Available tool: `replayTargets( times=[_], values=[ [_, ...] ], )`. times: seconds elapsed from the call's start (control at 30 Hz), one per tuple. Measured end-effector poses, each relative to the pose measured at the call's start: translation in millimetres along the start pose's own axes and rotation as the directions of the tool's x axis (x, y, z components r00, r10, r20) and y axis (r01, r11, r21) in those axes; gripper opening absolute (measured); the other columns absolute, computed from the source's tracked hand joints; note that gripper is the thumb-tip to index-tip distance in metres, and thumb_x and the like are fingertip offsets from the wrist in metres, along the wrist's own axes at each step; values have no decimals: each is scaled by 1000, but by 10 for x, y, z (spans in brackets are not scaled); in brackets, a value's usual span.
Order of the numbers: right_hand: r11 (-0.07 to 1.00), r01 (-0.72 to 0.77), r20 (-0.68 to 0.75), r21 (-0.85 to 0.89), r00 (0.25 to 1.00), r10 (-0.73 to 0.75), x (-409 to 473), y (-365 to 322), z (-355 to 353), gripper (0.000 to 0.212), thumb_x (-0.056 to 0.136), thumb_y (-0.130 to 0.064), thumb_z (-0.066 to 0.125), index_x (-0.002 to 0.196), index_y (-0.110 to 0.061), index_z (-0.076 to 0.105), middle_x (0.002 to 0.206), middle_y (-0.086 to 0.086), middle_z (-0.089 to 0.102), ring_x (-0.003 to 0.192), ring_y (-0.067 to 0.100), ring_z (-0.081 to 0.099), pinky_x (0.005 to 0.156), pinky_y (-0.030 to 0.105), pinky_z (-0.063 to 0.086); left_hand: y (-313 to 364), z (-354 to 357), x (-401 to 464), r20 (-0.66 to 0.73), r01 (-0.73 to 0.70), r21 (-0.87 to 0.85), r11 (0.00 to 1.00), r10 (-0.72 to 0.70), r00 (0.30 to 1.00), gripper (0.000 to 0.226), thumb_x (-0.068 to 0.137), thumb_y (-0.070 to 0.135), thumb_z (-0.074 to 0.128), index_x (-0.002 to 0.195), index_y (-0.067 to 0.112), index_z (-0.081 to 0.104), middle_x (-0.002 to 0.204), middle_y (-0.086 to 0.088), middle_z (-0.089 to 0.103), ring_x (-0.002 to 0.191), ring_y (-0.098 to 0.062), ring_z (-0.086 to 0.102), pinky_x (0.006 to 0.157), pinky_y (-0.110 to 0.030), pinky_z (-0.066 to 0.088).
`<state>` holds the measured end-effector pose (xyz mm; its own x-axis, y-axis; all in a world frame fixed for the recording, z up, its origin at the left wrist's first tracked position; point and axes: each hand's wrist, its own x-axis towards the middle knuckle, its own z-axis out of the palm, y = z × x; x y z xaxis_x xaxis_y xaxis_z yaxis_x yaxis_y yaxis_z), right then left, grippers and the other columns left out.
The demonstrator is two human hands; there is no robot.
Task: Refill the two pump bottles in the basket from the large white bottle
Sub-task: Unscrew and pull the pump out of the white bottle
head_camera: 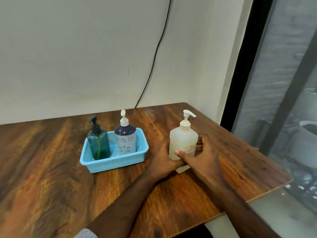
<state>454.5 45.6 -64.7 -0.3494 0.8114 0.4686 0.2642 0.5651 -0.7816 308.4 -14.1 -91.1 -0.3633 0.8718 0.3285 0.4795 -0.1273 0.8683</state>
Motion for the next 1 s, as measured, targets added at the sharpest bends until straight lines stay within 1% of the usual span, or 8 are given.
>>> replayTargets(
  times=[0.13, 0.3, 0.43, 0.5, 0.67, 0.8, 0.9, 1.0],
  values=[
    [981, -14, -76, 192, 997, 29, 83, -96, 0, 72, 66, -60, 79, 127, -33, 52, 123, -18, 58, 105, 1, 60, 76, 23, 58, -26, -8, -10, -21, 0, -7, 1000, 0, 1000, 82, 68, 47, 90, 133, 52, 40, 118, 37, 55, 109, 12, 56, 81, -7, 51],
    [945, 25, -86, 326, 996, 3, 354, -239, 129, 46, 73, -41, 85, 113, -29, 66, 108, -18, 69, 99, -3, 64, 78, 16, 55, -48, -14, 0, -17, -12, 8, 1000, 13, 1000, 90, 66, 53, 89, 141, 44, 39, 134, 24, 57, 120, -1, 58, 97, -27, 55],
    [911, 9, -96, 413, 995, 34, 500, -241, 267, 33, 72, -37, 87, 95, -19, 70, 90, -11, 71, 86, 2, 66, 70, 17, 54, -6, -63, 5, -38, -14, 26, 1000, 15, 999, 86, 68, 49, 89, 137, 47, 38, 125, 30, 56, 116, 4, 58, 91, -16, 54],
    [901, -4, -97, 434, 994, 51, 528, -206, 317, 31, 74, -38, 85, 94, -19, 70, 90, -12, 71, 86, 4, 67, 69, 19, 55, 0, -74, 10, -57, -12, 20, 1000, 13, 998, 87, 67, 50, 90, 137, 47, 38, 124, 31, 57, 116, 4, 59, 89, -15, 54],
    [907, 36, -74, 420, 997, -6, 550, -142, 351, 35, 83, -40, 78, 109, -19, 70, 100, -9, 73, 94, 10, 70, 78, 33, 60, -67, -61, 49, -85, -10, 2, 1000, 11, 996, 90, 59, 56, 91, 136, 45, 47, 129, 23, 62, 117, -1, 61, 91, -27, 58],
    [913, 84, -58, 399, 996, -66, 631, -122, 369, 32, 84, -41, 77, 107, -20, 69, 100, -9, 72, 95, 11, 69, 81, 40, 60, -46, -127, 95, -72, 22, -42, 999, -25, 997, 76, 62, 42, 94, 123, 56, 49, 119, 34, 63, 114, 5, 62, 88, -22, 57],
    [897, 97, -19, 430, 995, -98, 697, -108, 375, 26, 84, -35, 78, 101, -18, 69, 97, -6, 73, 94, 13, 69, 81, 42, 60, -86, -158, 151, -34, 38, -87, 996, -41, 999, 78, 66, 30, 94, 131, 42, 52, 124, 20, 67, 116, -5, 65, 90, -30, 58],
    [872, 64, 94, 486, 988, -125, 769, -128, 339, 27, 89, -33, 73, 109, -16, 71, 101, -3, 75, 95, 17, 71, 83, 48, 59, -119, -203, 200, 10, 74, -136, 988, -73, 997, 74, 71, 21, 92, 132, 36, 52, 125, 12, 69, 117, -10, 66, 89, -32, 59]
  ],
)
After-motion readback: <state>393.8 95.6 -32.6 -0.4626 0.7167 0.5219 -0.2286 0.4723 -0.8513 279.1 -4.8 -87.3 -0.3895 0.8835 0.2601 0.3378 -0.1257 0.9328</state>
